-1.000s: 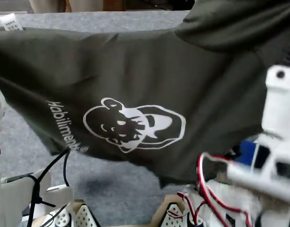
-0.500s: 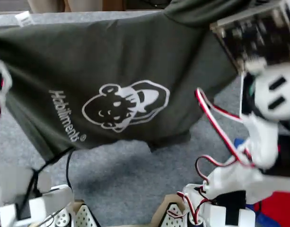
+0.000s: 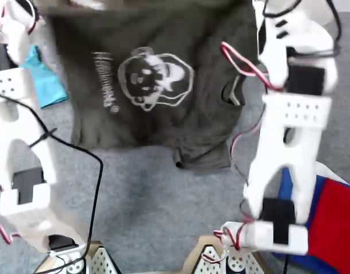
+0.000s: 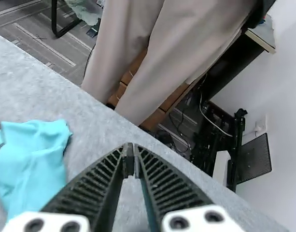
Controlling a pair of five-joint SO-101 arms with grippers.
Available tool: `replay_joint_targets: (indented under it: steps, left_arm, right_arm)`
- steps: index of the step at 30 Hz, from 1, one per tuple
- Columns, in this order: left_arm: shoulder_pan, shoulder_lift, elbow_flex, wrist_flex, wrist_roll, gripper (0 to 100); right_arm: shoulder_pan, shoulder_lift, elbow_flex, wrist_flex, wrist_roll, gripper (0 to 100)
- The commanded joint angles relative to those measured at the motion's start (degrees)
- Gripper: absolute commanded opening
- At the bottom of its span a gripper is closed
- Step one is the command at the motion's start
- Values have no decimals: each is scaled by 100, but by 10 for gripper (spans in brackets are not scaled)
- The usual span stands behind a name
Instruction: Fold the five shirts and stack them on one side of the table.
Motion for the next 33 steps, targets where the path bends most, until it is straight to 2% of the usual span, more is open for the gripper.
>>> replay_joint_targets:
  steps: [1,6,11,17,19,22,26,33]
  left_arm:
    - [193,567,-35,-782,-62,18]
    - [273,1727,-308,-1477,-62,18]
    - [360,2519,-1134,-967,-62,18]
    - [958,3442,-1864,-633,-62,20]
    - [1231,3714,-2057,-624,-62,57]
    - [1653,4066,-2303,-624,-26,119]
    - [2145,4251,-2418,-448,-53,121]
    - [3077,4303,-2549,202,0,121]
  right_arm:
    - [-40,576,22,-738,-62,5]
    - [-171,1640,-549,-958,-62,5]
    - [-251,2642,-1288,-826,-44,5]
    - [145,3380,-1710,299,-62,5]
    - [347,3495,-1692,738,-79,5]
    - [646,3635,-1675,1380,-747,5]
    - [998,3996,-1675,1802,-1521,5]
    - [1393,4910,-1727,1486,-1820,5]
